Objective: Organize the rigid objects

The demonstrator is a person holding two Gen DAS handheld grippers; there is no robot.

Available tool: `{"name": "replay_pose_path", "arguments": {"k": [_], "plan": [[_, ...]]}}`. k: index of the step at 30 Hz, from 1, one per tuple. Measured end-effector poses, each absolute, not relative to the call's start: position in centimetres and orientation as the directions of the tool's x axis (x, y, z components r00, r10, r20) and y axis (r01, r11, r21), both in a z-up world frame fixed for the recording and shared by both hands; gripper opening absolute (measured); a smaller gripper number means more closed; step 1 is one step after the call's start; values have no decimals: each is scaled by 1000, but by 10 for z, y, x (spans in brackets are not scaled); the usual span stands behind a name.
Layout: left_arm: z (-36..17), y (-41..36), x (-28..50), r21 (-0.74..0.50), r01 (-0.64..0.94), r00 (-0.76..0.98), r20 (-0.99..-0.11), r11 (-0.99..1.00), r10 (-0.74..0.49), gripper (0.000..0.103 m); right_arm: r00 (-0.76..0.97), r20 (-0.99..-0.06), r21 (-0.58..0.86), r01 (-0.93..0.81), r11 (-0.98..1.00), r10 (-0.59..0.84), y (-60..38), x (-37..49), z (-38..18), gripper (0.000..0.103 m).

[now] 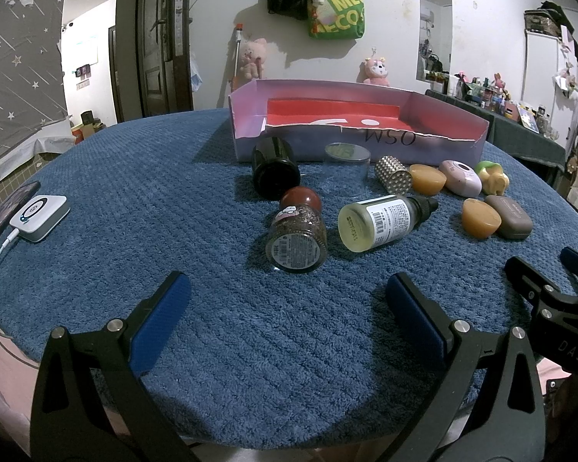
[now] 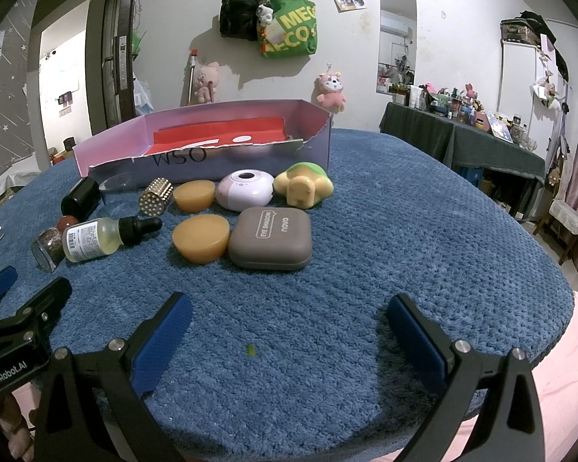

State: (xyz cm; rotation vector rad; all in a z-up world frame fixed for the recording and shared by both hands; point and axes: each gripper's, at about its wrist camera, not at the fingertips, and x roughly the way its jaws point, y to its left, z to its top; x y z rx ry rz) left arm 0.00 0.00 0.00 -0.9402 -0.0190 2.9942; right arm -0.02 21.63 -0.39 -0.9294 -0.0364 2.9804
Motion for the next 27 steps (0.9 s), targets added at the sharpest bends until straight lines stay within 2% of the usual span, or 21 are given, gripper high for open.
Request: {"name": "replay_pose_path", "arguments": {"k": [27], "plan": [[0, 1, -1, -10, -3, -815, -579, -1000, 9, 103, -818, -574, -25, -11, -1000, 24, 216, 0, -3, 103]]}}
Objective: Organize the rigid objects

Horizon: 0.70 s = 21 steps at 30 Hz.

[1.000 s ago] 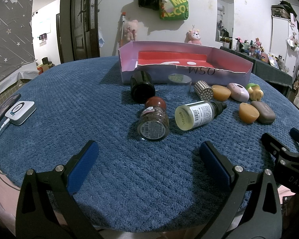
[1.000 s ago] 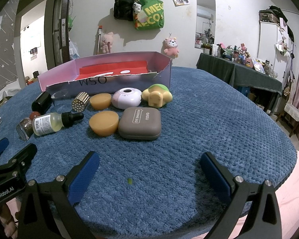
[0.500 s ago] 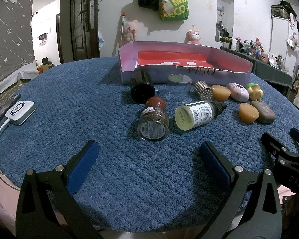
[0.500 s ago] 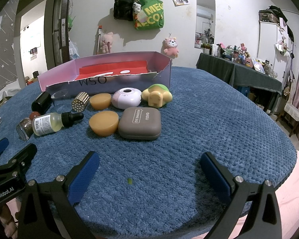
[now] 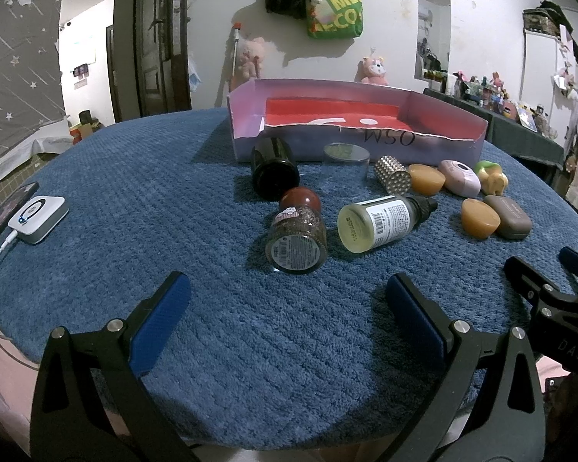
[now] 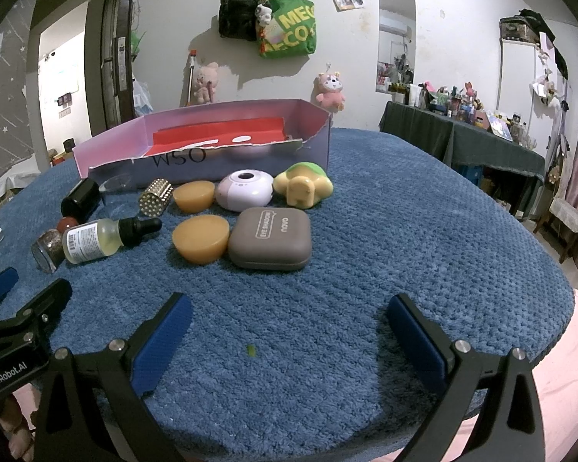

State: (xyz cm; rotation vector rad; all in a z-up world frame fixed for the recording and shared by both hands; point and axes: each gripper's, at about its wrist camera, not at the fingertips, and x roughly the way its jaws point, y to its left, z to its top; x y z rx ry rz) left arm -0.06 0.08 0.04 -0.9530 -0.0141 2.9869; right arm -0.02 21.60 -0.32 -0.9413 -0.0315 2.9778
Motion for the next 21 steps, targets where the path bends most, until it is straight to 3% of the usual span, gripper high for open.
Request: {"name": "replay_pose_path", "arguments": {"k": [8, 21], "plan": [[21, -10, -2, -25, 0, -808, -589, -1000, 14, 103, -798, -602, 29, -7, -1000, -12, 221, -6, 6, 103], [31, -28, -38, -45, -12, -776, -630, -999, 38, 102, -790, -613, 0, -33, -999, 26, 225, -43, 30, 103]]}}
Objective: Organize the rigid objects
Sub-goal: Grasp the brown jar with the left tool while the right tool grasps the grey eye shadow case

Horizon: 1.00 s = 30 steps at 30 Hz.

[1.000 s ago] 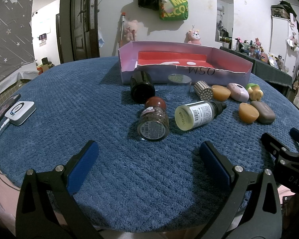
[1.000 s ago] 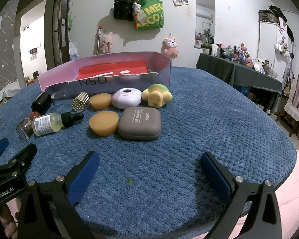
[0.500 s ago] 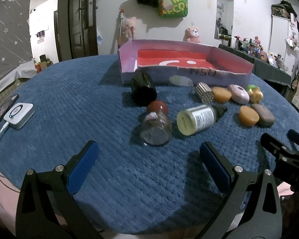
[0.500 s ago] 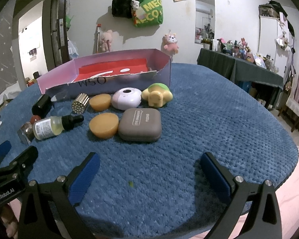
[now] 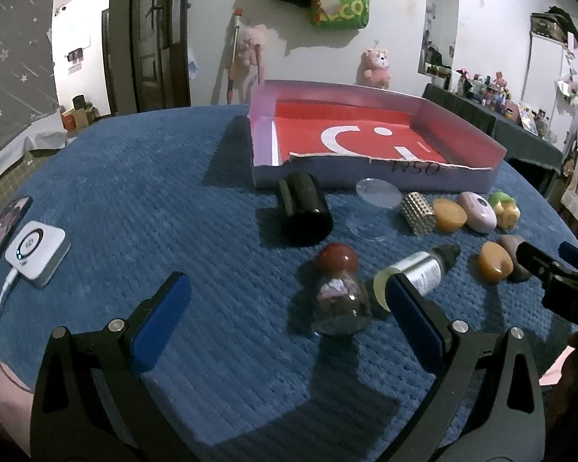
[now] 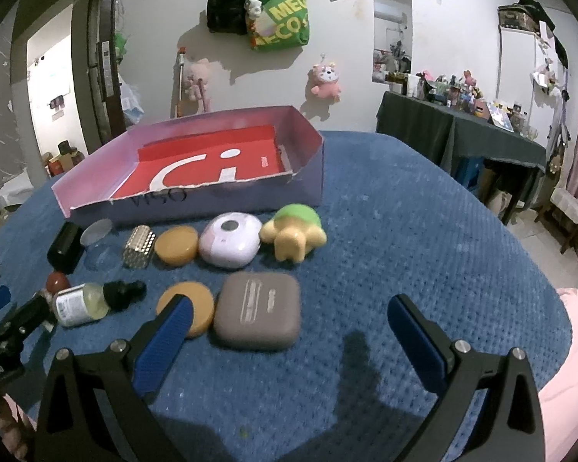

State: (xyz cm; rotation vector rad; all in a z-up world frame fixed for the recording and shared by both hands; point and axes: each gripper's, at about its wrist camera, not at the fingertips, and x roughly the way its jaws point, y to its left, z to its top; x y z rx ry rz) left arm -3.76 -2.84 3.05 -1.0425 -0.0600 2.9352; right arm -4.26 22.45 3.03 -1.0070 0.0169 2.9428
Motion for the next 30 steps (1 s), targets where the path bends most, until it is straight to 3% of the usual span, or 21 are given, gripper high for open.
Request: {"name": "replay_pose_path", "arguments": {"k": [16, 22, 30], "plan": [[32, -35, -50, 7, -42, -767, -641, -999, 28, 100, -699, -709, -69, -61, -996, 92, 227, -63, 13, 102], [30, -36, -53, -15, -56, -758, -650, -998, 52, 99, -696, -715, -22, -69, -997, 64, 232, -67, 12, 102], [23, -27, -55, -31, -106, -735, -671, -994, 100, 88, -698, -715, -16, -42, -999, 40, 231, -71, 15, 91]]}}
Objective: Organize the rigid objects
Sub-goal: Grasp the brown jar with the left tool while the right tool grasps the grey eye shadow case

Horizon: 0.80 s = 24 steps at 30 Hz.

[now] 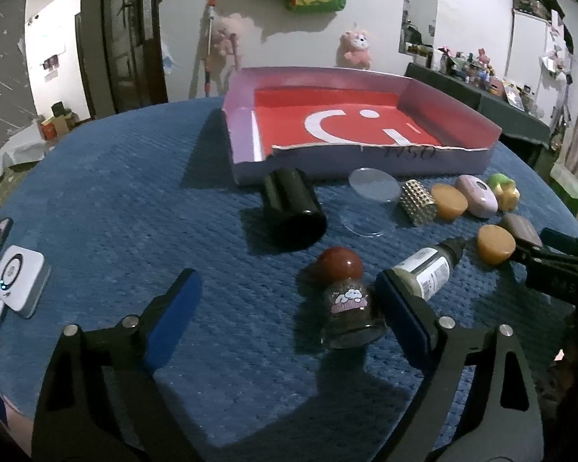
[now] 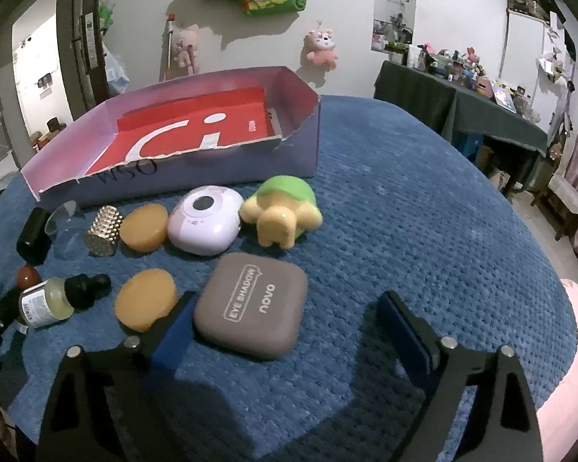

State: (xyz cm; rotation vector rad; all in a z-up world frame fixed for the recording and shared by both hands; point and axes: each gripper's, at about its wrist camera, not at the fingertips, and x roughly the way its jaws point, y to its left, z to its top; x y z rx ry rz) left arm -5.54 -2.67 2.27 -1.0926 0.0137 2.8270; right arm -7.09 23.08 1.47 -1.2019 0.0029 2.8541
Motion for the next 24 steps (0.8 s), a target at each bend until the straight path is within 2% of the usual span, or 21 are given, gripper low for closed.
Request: {"name": "replay_pose_path", "arguments": {"k": [5, 7, 9, 10, 11, 12, 24], "plan": [[19, -22, -55, -48, -130, -718, -684, -990, 127, 78, -702, -712, -7, -29, -1000, 25, 230, -70, 15, 87], [17, -20, -55, -66, -143, -710, -689, -988, 149, 69, -704, -710, -7, -17, -1000, 17, 229, -69, 15, 83], [16, -17, -55, -67, -152, -709, -688, -986, 156, 53, -710, -704, -3, 1, -1000, 1, 227, -68, 16, 73], [16, -15, -55, -62, -160, -710, -686, -985, 159, 49, -715, -700, -6, 11, -1000, -3, 225, -67, 16, 68], [17, -12, -53, -67, -180, -711, -681, -981, 176, 33, -718, -696, -5, 23, -1000, -13, 224, -66, 17, 60], [17, -9, -53, -71, -192, -708, -681, -979, 188, 30, -723, -691, -7, 33, -999, -19, 223, -65, 18, 60], [41, -8, -57, -54, -171, -751, -640, -984, 166, 29, -774, -629, 27, 70, -997, -71, 230, -65, 50, 59]]}}
